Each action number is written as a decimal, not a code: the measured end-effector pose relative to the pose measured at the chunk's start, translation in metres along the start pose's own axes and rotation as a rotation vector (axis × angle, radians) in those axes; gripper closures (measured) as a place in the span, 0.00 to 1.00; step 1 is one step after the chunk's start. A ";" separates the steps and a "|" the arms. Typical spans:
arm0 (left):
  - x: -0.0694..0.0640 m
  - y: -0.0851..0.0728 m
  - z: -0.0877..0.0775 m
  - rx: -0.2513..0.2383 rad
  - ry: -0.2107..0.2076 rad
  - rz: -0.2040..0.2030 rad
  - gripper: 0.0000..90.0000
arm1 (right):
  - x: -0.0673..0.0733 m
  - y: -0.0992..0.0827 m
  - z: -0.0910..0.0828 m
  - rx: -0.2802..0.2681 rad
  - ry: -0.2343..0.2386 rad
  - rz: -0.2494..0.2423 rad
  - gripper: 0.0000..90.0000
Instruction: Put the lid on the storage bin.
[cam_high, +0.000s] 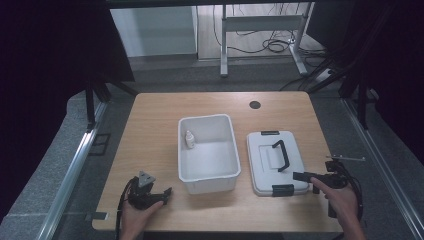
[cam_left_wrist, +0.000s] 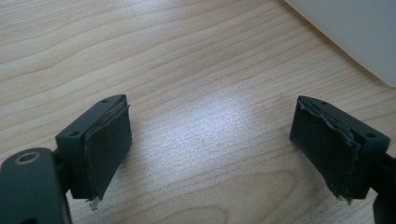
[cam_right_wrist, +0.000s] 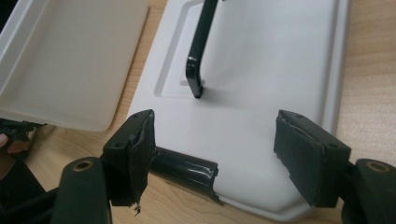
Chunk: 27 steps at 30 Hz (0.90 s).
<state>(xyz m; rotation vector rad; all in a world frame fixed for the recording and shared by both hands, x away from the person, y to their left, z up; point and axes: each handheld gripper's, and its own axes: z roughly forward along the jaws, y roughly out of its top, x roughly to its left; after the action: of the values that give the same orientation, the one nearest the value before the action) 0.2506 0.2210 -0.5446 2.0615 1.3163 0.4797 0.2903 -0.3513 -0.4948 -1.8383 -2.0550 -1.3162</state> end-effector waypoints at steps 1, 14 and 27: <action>0.000 0.000 0.000 -0.001 0.000 -0.001 0.14 | 0.001 0.000 -0.001 -0.004 -0.001 -0.009 0.32; 0.001 -0.001 -0.001 -0.003 -0.008 0.009 0.15 | 0.000 -0.003 -0.010 -0.033 -0.033 0.001 0.33; 0.001 -0.001 -0.001 -0.003 -0.008 0.008 0.15 | -0.006 -0.004 -0.013 -0.028 -0.031 0.014 0.33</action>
<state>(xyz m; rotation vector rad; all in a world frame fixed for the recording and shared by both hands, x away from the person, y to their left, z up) 0.2493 0.2228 -0.5447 2.0653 1.3019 0.4762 0.2822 -0.3642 -0.4925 -1.8928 -2.0457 -1.3283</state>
